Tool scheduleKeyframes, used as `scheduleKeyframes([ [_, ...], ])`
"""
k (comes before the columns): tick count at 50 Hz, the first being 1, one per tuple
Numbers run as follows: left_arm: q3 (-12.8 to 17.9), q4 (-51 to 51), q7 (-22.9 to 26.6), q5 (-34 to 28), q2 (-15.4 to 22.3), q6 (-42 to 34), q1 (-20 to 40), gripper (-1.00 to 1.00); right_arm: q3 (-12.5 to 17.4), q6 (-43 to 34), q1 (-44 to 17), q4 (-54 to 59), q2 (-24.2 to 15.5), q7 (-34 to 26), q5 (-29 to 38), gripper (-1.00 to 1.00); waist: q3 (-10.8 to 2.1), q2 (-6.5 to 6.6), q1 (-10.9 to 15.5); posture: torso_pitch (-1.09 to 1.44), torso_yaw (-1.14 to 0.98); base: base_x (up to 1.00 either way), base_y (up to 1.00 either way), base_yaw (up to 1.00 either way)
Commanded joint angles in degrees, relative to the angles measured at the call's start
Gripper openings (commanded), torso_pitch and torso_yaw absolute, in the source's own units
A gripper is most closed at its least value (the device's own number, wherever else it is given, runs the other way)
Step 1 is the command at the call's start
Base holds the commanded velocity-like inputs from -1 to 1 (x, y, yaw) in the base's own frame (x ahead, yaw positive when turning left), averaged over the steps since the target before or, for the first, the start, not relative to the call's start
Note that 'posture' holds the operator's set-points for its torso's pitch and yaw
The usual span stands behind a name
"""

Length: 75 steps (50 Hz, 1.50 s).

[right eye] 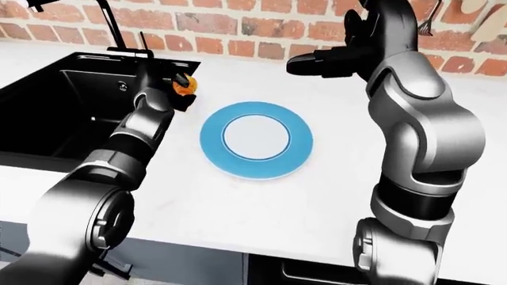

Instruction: Place the pastries on the plates.

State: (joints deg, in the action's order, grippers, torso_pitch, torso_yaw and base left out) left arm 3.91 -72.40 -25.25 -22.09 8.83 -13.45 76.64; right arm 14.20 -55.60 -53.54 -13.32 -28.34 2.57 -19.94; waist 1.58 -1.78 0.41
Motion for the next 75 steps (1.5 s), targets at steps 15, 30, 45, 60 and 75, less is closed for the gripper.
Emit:
scheduleKeyframes([
  [15,-3.0,18.4,13.3,-0.7,-1.1,-2.4,1.5,-1.0,2.8,-0.7,-3.7,-1.7,-4.4,0.5,-1.5,1.0,-1.27,-0.37,0.2,0.0,0.0,0.0,0.0,0.0],
  [30,-4.6,42.3,35.2,-1.0,-2.4,-9.0,-7.8,-1.0,2.3,-0.2,-4.6,-0.9,-4.7,2.1,-2.7,1.0,-0.71,-0.34,0.3,0.0,0.0,0.0,0.0,0.0],
  [45,-7.3,60.6,51.0,-5.5,-5.9,-11.4,-17.1,-1.0,2.1,0.5,-3.9,-0.9,-4.2,2.8,-3.0,1.0,-0.43,-0.65,0.6,0.0,0.0,0.0,0.0,0.0],
  [60,-8.8,66.6,59.1,-10.1,-10.0,-11.3,-22.3,-0.89,1.9,0.9,-3.1,-1.0,-3.4,2.5,-2.3,1.0,-0.43,-1.09,0.9,0.0,0.0,0.0,0.0,0.0],
  [75,-9.2,66.5,60.4,-12.6,-10.7,-9.8,-23.9,0.1,2.0,1.1,-2.6,-1.2,-3.2,2.4,-2.2,1.0,-0.49,-1.38,1.0,0.0,0.0,0.0,0.0,0.0],
])
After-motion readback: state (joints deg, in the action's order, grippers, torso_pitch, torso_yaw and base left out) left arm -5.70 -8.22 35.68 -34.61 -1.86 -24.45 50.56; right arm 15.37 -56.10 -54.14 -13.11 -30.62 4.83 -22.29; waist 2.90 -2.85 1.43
